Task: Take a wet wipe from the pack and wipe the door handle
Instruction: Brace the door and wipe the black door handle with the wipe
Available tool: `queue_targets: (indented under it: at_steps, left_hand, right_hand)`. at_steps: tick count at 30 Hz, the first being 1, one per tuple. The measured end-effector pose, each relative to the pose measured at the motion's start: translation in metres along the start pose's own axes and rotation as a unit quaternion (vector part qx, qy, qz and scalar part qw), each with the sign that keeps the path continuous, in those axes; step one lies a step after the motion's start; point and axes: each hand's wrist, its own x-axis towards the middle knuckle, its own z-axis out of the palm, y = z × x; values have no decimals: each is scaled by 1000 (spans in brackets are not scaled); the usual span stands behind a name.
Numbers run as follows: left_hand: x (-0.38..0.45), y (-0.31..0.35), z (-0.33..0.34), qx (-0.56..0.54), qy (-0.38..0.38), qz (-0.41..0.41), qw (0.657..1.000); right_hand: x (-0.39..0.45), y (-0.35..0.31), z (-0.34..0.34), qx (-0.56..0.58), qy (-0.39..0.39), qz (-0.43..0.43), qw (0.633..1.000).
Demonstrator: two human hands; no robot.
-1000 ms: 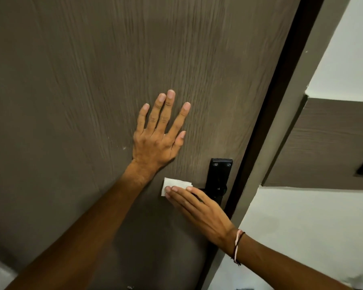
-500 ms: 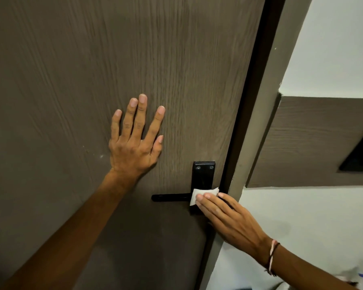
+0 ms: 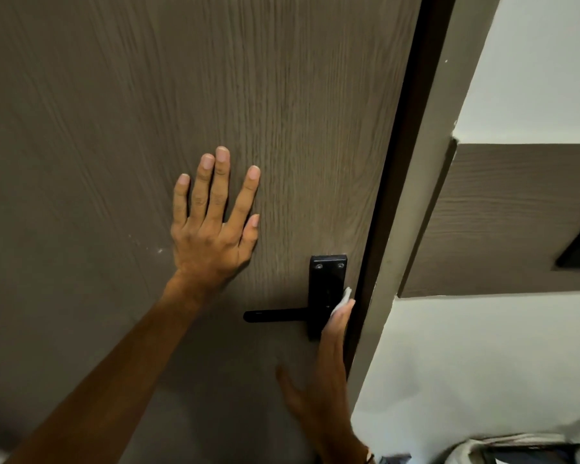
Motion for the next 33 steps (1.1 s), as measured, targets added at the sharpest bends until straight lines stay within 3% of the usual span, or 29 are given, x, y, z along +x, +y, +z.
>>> queue_targets:
  at_steps: [4,8,11,19,23,27,33]
  left_hand:
    - [-3,-1,1,-13,-3,-4,1000]
    - [-3,0,3,-16,2,-6,1000]
    - [-2,1,4,-15,-2,-10,1000]
    - [-2,1,5,-21,1,-9,1000]
    - [-3,1,5,-25,6,-4,1000]
    - [-3,2,5,-31,6,-6,999]
    - [-1,1,4,-37,8,-6,999]
  right_hand:
    - [-8,-37,19,162,78,134,974]
    - [-5,-67,25,353,132,249,892]
    - [-3,-85,28,424,129,306,842]
    - [-6,-113,49,477,78,296,824]
    - [-8,-117,67,531,102,298,787]
    - [-3,-109,74,540,143,353,751]
    - [-2,-116,69,598,118,368,702]
